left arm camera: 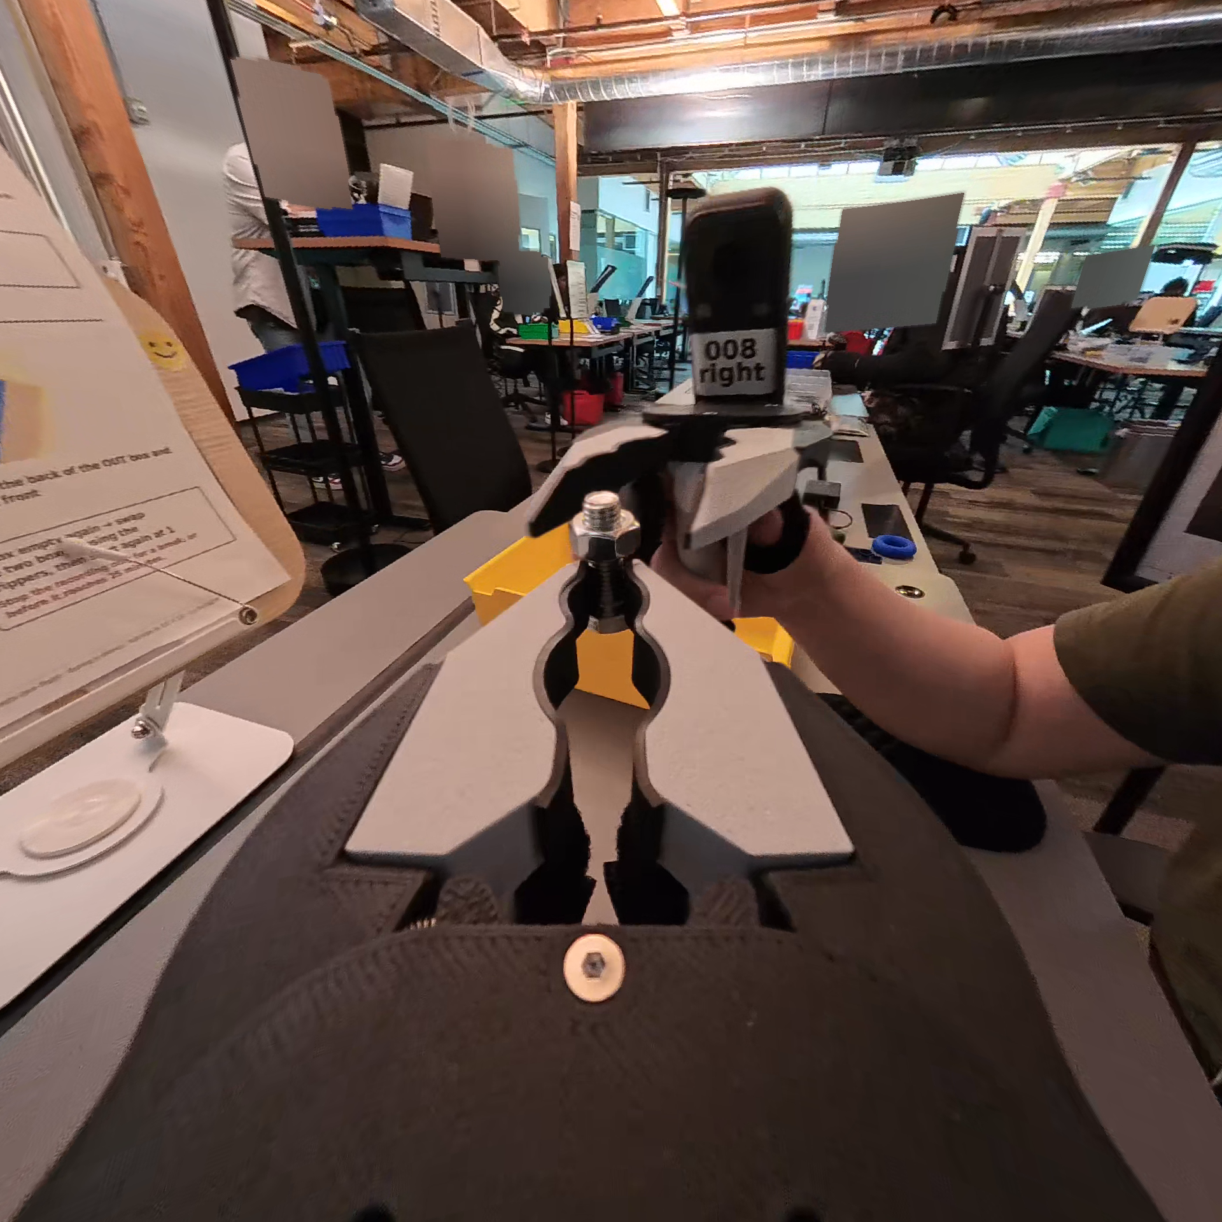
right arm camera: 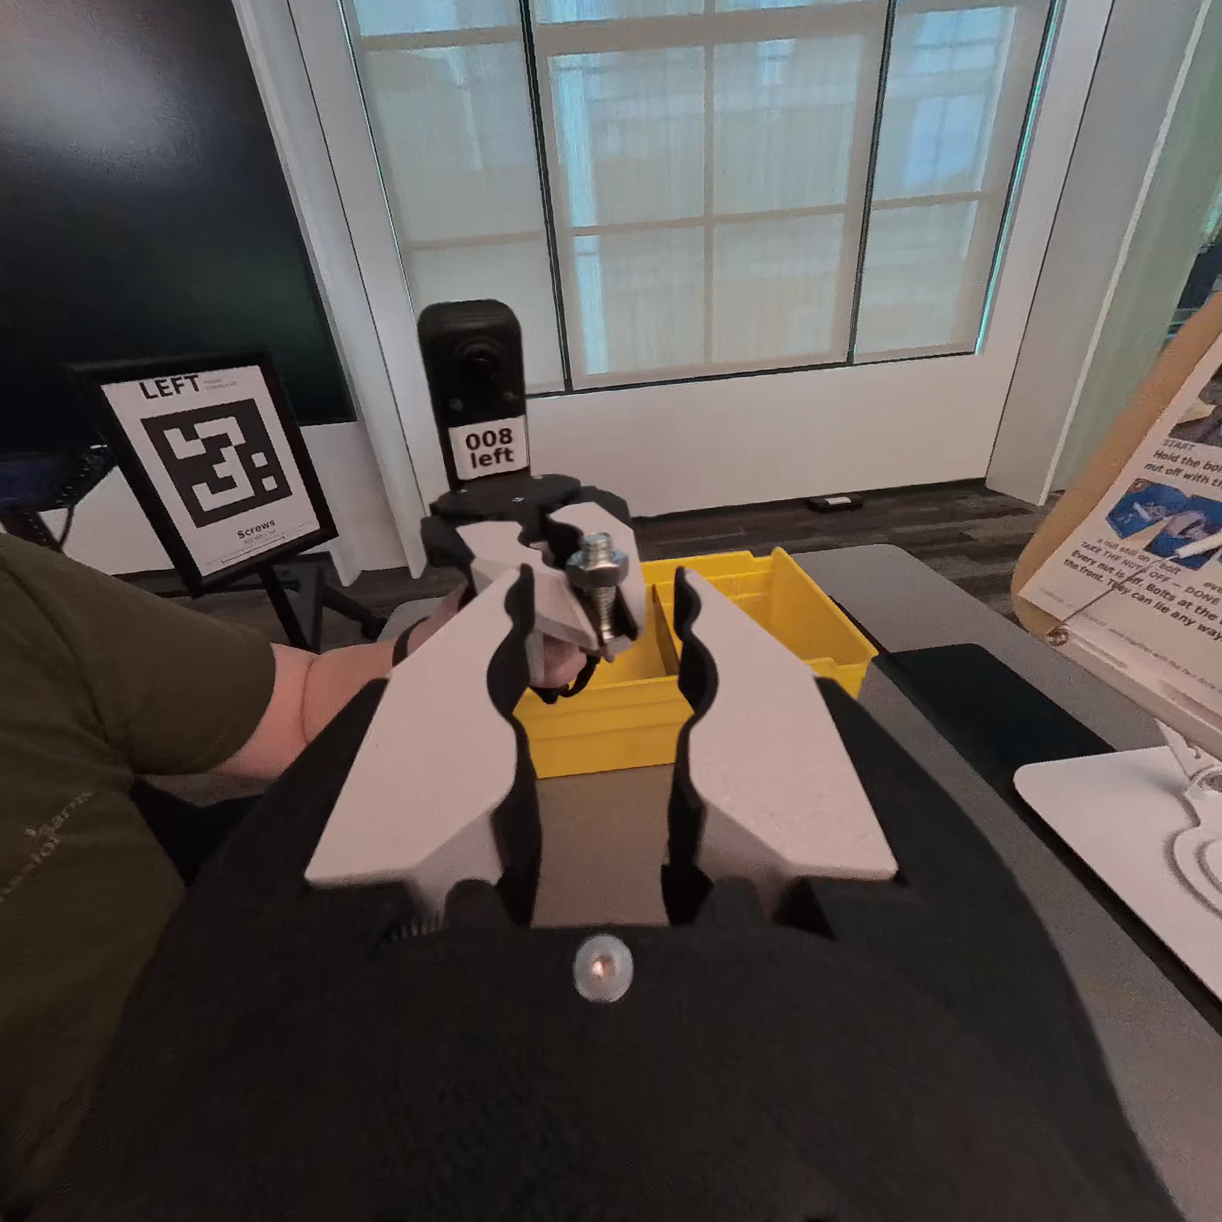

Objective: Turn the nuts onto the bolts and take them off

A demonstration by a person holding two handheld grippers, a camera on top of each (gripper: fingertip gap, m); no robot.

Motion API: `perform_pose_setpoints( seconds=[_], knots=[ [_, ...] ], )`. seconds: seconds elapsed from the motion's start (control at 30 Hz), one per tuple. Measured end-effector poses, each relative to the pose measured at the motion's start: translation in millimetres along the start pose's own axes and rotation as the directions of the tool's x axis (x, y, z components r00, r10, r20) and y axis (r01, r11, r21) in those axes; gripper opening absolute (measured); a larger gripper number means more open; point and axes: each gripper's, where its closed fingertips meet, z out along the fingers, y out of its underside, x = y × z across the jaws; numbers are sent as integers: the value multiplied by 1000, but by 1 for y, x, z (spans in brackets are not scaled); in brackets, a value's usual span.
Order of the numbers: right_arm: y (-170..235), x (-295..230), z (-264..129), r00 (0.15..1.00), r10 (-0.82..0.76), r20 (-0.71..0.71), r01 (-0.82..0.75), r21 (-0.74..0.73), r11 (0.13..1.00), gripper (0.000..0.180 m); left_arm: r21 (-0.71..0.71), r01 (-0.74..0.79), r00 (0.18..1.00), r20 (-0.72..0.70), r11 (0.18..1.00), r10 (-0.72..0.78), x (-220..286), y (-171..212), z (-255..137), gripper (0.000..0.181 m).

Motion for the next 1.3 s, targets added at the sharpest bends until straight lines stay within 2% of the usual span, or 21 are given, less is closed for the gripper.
perform_pose_setpoints(
  seconds=[0.07, 0.17, 0.37, 0.5, 0.57, 0.63, 0.7, 0.73, 0.8, 0.9, 0.97, 1.07, 1.2, 1.23, 1.3],
  knots=[
    [2, 2, 1, 1000, 16, 6, -16, -1, 1000, 37, -8, -7, 1000, -5, 1000, 7, 2, 1, 1, 7],
    [2, -4, 0, 999, 11, 50, -12, 20, 1000, 18, -26, -10, 1000, -23, 1000, 10, 6, 3, 3, 8],
    [-2, -10, -2, 996, 29, 89, -30, 13, 999, 16, 3, 29, 996, -86, 1000, -29, 14, -1, 4, 8],
    [-5, 6, -18, 1000, 21, -7, -22, -44, 999, 17, 38, 14, 1000, -9, 999, -13, 3, -8, 1, 39],
    [-7, 24, -54, 989, 13, -146, -39, -172, 984, 17, 49, -4, 1000, 29, 999, 2, -4, -13, -5, 40],
    [12, 59, -118, 914, -31, -405, -128, -362, 923, 17, 44, -11, 999, 53, 999, 9, -10, -16, -11, 38],
    [47, 97, -202, 728, -68, -682, -354, -459, 815, 17, 30, -19, 996, 82, 999, 17, -15, -17, -15, 38],
    [69, 108, -242, 622, -45, -782, -496, -438, 750, 17, 20, -18, 996, 90, 1000, 16, -17, -17, -16, 37],
    [118, 120, -297, 446, 67, -893, -733, -321, 600, 17, -5, -10, 995, 99, 1000, 10, -20, -15, -17, 37],
    [181, 127, -332, 319, 175, -932, -890, -230, 395, 17, -23, 4, 995, 104, 1000, -2, -22, -13, -19, 37],
    [205, 124, -335, 287, 222, -932, -930, -216, 298, 17, -26, 14, 995, 95, 1000, -11, -22, -13, -20, 35],
    [221, 127, -337, 271, 209, -940, -944, -217, 248, 17, -46, 15, 997, 82, 999, -11, -22, -12, -22, 34],
    [234, 131, -344, 283, 139, -949, -945, -251, 210, 19, -64, 9, 995, 100, 998, -3, -27, -13, -27, 35],
    [233, 130, -342, 293, 148, -944, -944, -261, 203, 27, -69, 11, 994, 107, 998, -4, -29, -14, -30, 36],
    [223, 131, -335, 308, 164, -937, -934, -265, 240, 32, -87, 4, 990, 138, 996, 8, -35, -17, -39, 40]
  ],
)
